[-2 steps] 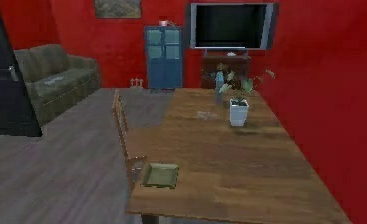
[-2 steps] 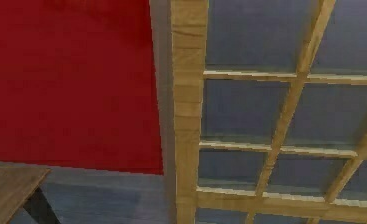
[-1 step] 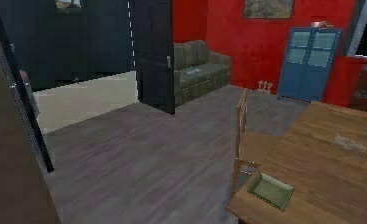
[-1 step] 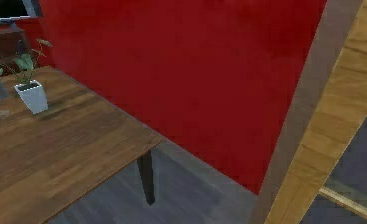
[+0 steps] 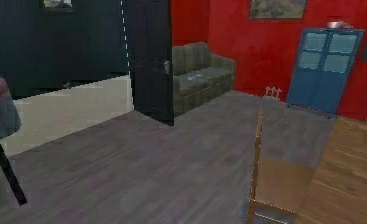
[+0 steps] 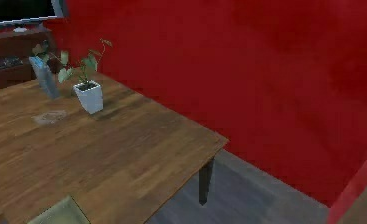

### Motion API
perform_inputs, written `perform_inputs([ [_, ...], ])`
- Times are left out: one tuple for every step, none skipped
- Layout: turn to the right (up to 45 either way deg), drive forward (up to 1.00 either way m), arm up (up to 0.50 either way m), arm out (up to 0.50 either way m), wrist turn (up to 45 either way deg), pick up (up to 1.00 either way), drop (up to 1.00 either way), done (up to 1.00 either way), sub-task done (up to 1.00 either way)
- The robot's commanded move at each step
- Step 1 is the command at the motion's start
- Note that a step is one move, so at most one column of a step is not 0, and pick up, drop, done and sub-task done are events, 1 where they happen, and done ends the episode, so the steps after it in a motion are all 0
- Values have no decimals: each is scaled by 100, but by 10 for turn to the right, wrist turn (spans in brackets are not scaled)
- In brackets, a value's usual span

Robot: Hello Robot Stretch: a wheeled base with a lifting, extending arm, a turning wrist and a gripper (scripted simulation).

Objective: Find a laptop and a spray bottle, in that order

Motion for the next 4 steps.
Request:
perform_inputs([
  [-180, 0, 0, 0, 0, 0, 0, 0, 0],
  [0, 100, 0, 0, 0, 0, 0, 0, 0],
  [0, 100, 0, 0, 0, 0, 0, 0, 0],
  [0, 100, 0, 0, 0, 0, 0, 0, 0],
])
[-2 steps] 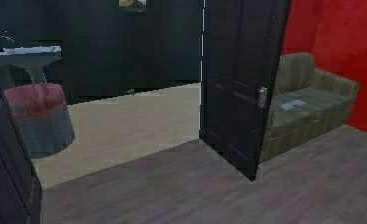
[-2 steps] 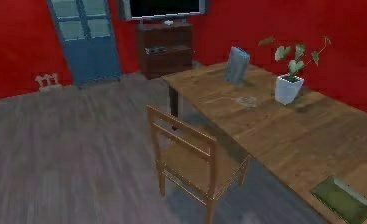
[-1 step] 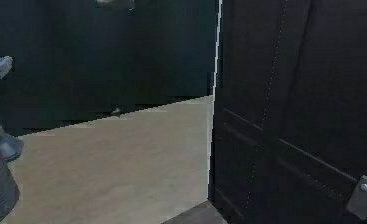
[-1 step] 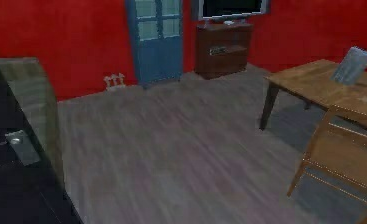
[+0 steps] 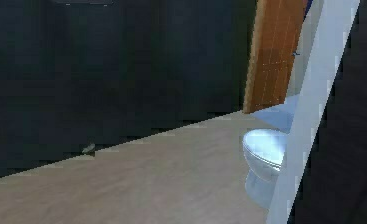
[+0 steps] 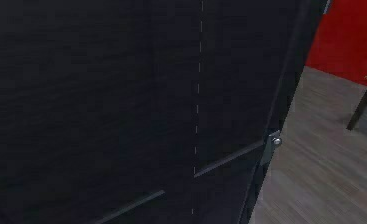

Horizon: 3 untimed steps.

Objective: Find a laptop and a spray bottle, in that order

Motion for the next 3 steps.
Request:
perform_inputs([
  [-60, 0, 0, 0, 0, 0, 0, 0, 0],
  [0, 30, 0, 0, 0, 0, 0, 0, 0],
  [180, 0, 0, 0, 0, 0, 0, 0, 0],
])
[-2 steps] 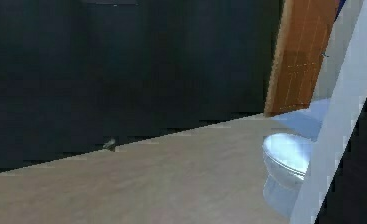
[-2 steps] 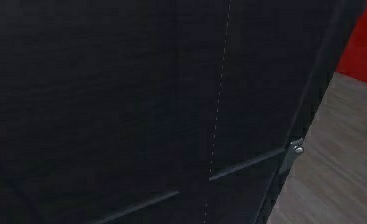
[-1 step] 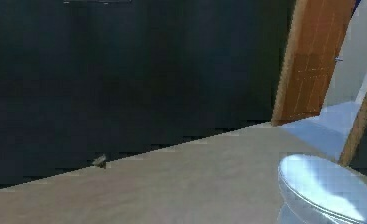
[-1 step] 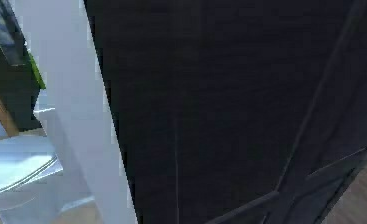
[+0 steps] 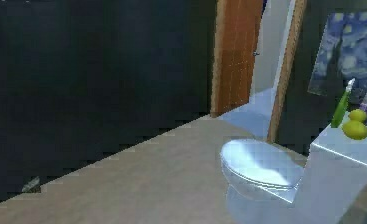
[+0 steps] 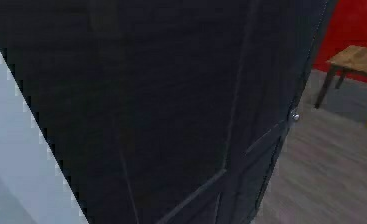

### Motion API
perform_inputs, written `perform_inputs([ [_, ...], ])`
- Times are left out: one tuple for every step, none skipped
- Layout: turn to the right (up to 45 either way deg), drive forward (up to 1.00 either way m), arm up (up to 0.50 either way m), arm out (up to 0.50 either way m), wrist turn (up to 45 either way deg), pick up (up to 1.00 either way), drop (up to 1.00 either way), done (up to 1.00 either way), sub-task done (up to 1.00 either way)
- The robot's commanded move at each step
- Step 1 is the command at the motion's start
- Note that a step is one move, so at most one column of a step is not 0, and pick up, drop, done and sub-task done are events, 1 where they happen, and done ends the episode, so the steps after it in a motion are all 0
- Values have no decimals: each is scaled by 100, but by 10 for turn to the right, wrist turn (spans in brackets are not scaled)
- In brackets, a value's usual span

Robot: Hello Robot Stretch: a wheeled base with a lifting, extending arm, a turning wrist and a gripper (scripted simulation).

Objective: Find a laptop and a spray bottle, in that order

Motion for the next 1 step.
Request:
perform_inputs([
  [0, 100, 0, 0, 0, 0, 0, 0, 0],
])
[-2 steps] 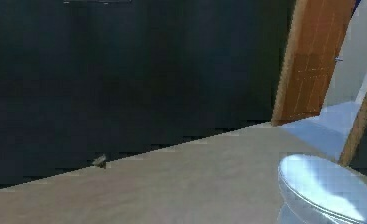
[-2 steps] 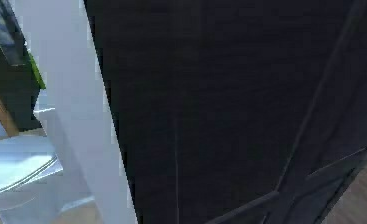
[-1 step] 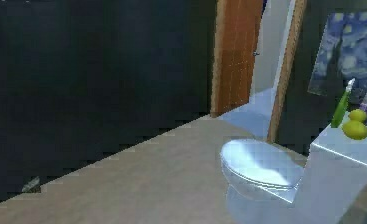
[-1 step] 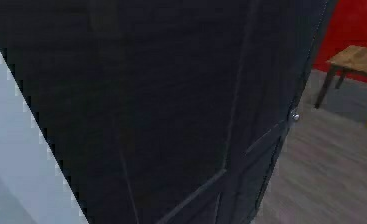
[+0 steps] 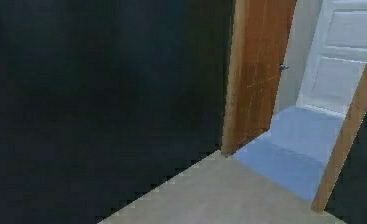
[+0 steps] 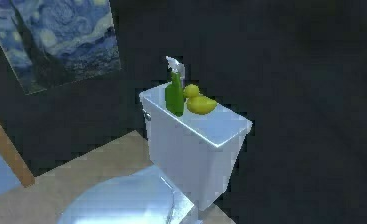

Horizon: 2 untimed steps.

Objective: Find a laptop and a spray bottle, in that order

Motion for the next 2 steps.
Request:
perform_inputs([
  [300, 0, 0, 0, 0, 0, 0, 0, 0],
  [0, 5, 0, 0, 0, 0, 0, 0, 0],
])
